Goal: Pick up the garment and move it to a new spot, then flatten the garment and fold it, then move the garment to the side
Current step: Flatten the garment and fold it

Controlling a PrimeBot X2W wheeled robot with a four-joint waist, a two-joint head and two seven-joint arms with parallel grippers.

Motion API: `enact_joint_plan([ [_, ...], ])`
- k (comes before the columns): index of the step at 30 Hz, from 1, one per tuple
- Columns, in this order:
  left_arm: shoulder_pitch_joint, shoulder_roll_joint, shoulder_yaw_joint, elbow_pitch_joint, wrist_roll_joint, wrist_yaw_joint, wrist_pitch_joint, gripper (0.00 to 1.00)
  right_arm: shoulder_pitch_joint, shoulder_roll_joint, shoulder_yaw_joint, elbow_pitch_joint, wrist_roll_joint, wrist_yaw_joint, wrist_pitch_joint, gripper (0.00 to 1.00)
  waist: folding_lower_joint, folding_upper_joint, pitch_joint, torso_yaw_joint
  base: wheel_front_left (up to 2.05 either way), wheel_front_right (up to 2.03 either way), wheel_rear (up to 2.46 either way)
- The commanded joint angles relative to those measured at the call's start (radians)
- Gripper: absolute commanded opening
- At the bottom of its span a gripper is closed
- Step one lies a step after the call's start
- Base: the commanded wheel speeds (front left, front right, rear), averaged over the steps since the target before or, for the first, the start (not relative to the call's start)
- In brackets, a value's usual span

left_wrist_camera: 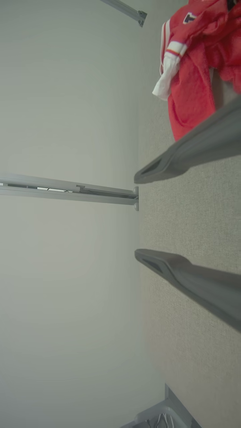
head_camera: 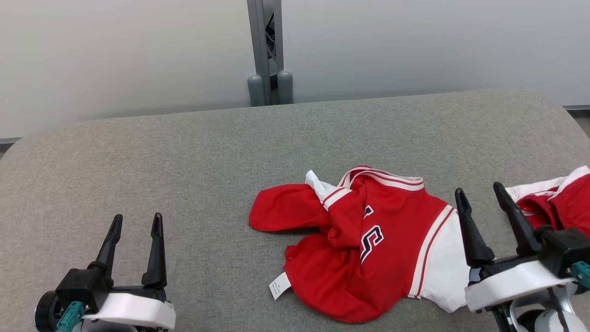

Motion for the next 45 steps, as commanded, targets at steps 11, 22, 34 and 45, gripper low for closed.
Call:
enact_joint_plan([
  [11, 0.072, -0.002, -0.016, -0.054, -0.003, 0.033, 0.034, 1.00, 0.069, -0.005, 0.025, 0.012, 0.015, 0.000, 0.029, 1.00, 0.0000, 0.0000, -0.017, 0.013, 0.00, 0.00, 0.00],
  [22, 0.068, 0.005, -0.057, -0.092, 0.013, 0.028, 0.077, 1.00, 0.045, -0.005, 0.029, 0.021, 0.024, 0.000, 0.018, 1.00, 0.0000, 0.0000, -0.009, 0.020, 0.00, 0.00, 0.00],
  [34, -0.030, -0.012, -0.302, -0.012, -0.081, -0.100, 0.411, 1.00, 0.014, -0.005, 0.053, 0.029, 0.033, 0.000, 0.016, 1.00, 0.0000, 0.0000, 0.049, -0.025, 0.00, 0.00, 0.00],
  [45, -0.194, 0.003, -0.357, 0.163, -0.154, -0.115, 0.464, 1.00, -0.024, -0.005, 0.064, 0.062, 0.057, 0.000, -0.016, 1.00, 0.0000, 0.0000, 0.130, -0.129, 0.00, 0.00, 0.00],
])
